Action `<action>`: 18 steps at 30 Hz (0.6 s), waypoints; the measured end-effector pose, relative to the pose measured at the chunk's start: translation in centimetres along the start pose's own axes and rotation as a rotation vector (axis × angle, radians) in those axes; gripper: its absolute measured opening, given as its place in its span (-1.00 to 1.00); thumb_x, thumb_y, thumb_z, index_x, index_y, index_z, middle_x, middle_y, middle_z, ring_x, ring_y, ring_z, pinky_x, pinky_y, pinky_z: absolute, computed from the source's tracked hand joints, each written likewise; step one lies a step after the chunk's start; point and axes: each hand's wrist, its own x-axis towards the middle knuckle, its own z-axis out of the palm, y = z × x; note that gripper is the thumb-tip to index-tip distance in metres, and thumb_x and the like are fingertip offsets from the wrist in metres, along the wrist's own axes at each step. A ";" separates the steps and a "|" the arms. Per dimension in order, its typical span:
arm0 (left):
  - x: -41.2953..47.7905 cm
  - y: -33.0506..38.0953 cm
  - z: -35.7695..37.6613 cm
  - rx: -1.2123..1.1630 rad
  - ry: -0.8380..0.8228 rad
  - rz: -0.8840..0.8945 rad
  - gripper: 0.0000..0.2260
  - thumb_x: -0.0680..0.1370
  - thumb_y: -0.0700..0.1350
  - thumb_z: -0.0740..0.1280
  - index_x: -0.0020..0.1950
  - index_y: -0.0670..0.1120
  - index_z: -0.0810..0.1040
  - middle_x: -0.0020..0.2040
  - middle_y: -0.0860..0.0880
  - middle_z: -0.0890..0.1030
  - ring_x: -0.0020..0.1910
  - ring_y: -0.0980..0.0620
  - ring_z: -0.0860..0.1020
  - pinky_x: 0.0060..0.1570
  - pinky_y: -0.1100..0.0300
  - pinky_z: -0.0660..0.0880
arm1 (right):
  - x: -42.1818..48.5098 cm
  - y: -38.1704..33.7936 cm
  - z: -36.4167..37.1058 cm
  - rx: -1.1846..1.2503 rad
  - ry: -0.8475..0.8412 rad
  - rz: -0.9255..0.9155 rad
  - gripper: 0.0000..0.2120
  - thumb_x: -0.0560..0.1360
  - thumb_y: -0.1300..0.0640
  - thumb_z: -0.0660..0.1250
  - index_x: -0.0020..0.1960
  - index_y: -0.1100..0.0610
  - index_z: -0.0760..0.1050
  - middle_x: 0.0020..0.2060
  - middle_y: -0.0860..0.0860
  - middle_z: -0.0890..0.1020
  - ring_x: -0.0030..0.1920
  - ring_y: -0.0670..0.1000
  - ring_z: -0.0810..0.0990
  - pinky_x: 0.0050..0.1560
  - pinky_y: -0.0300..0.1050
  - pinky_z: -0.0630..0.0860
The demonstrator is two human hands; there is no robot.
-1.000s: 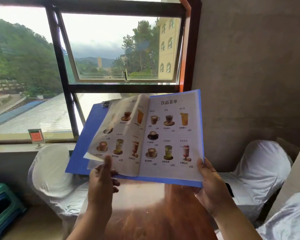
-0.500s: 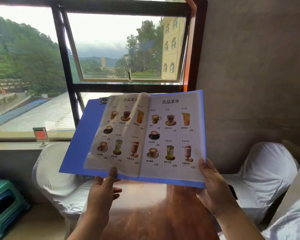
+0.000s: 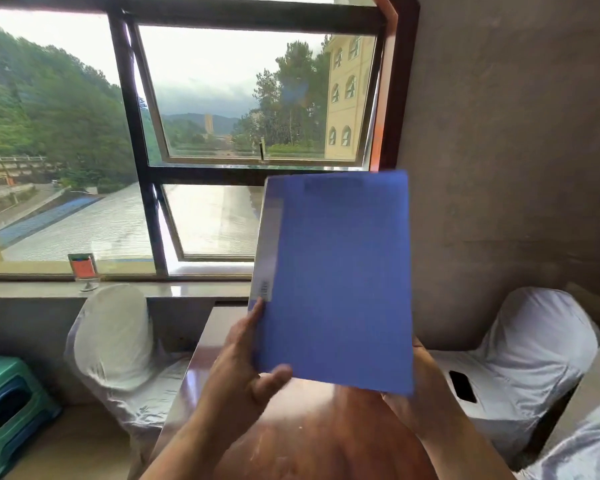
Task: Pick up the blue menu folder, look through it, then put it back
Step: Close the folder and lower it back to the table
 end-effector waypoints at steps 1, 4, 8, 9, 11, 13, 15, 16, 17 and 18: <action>0.3 0.5 -0.1 -0.106 0.065 -0.077 -0.12 0.44 0.32 0.48 0.64 0.01 0.25 0.42 0.15 0.58 0.35 0.29 0.55 0.25 0.37 0.49 | 0.0 0.0 -0.1 -0.027 0.001 -0.004 -0.67 0.73 0.23 0.20 0.12 0.08 0.75 -0.12 0.18 0.77 -0.21 0.16 0.78 -0.27 0.03 0.72; 1.3 0.6 0.2 -0.309 0.188 -0.253 -0.66 0.58 -0.07 0.46 0.34 -0.04 0.54 0.05 0.05 0.79 -0.01 0.04 0.76 -0.09 0.18 0.69 | 0.1 -0.5 0.1 -0.069 -0.033 0.000 -0.63 0.80 0.10 0.09 0.36 0.18 0.63 0.02 0.25 0.75 -0.10 0.27 0.77 -0.24 0.16 0.73; 1.4 0.9 0.0 -0.286 0.297 -0.263 -0.91 0.60 -0.12 0.44 0.05 0.05 0.58 -0.09 0.07 0.77 -0.10 0.01 0.73 -0.15 0.10 0.69 | 0.2 -1.7 0.9 -0.185 -0.075 0.047 -0.42 0.65 -0.32 0.31 0.48 0.06 0.56 0.35 0.25 0.68 0.29 0.35 0.69 0.06 0.25 0.73; 1.4 1.0 0.1 -0.282 0.303 -0.258 -0.91 0.60 -0.11 0.44 0.05 0.05 0.58 -0.09 0.02 0.77 -0.10 -0.01 0.73 -0.13 0.05 0.69 | 0.1 -1.9 1.0 -0.223 -0.076 0.036 -0.42 0.57 -0.28 0.47 0.45 0.04 0.59 0.34 0.24 0.69 0.26 0.31 0.72 0.01 0.21 0.75; 1.3 1.0 0.3 -0.267 0.310 -0.247 -0.90 0.60 -0.09 0.43 0.09 0.02 0.58 -0.03 -0.02 0.76 -0.08 -0.08 0.73 -0.09 -0.03 0.69 | 0.0 -2.2 1.3 -0.279 -0.067 0.006 -0.37 0.41 -0.24 0.64 0.39 0.00 0.64 0.28 0.20 0.73 0.16 0.24 0.77 -0.11 0.13 0.77; 1.3 1.1 0.3 -0.264 0.314 -0.238 -0.88 0.60 -0.07 0.43 0.12 0.01 0.58 0.01 -0.06 0.76 -0.06 -0.11 0.73 -0.08 -0.07 0.68 | -0.2 -2.3 1.7 -0.281 -0.062 -0.021 -0.34 0.35 -0.26 0.67 0.36 -0.02 0.66 0.23 0.16 0.76 0.10 0.19 0.79 -0.18 0.10 0.77; 1.3 1.2 0.4 -0.273 0.314 -0.238 -0.88 0.60 -0.08 0.43 0.12 0.01 0.57 -0.01 -0.04 0.76 -0.09 -0.05 0.74 -0.14 0.05 0.68 | -0.6 -2.6 2.1 -0.273 -0.048 -0.040 -0.33 0.32 -0.29 0.67 0.35 -0.03 0.67 0.20 0.14 0.78 0.05 0.18 0.80 -0.22 0.09 0.77; 1.3 1.2 0.4 -0.273 0.310 -0.237 -0.89 0.60 -0.08 0.43 0.11 0.01 0.57 -0.02 -0.03 0.76 -0.11 -0.01 0.74 -0.18 0.14 0.67 | -0.6 -2.7 2.2 -0.277 -0.031 -0.048 -0.34 0.33 -0.28 0.66 0.34 -0.04 0.67 0.19 0.15 0.78 0.05 0.18 0.80 -0.24 0.09 0.77; 1.4 1.3 0.5 -0.271 0.306 -0.234 -0.89 0.60 -0.08 0.43 0.11 0.02 0.57 -0.03 -0.01 0.76 -0.11 0.02 0.74 -0.22 0.19 0.66 | -0.7 -2.8 2.3 -0.279 -0.014 -0.053 -0.39 0.36 -0.26 0.64 0.34 -0.04 0.68 0.19 0.15 0.78 0.04 0.19 0.79 -0.25 0.09 0.77; 1.4 1.2 0.6 -0.273 0.300 -0.231 -0.88 0.60 -0.07 0.43 0.12 0.02 0.57 -0.03 0.00 0.76 -0.12 0.04 0.73 -0.24 0.22 0.65 | -0.8 -2.8 2.2 -0.278 -0.003 -0.057 -0.45 0.41 -0.22 0.60 0.33 -0.04 0.68 0.19 0.15 0.78 0.05 0.19 0.79 -0.24 0.09 0.77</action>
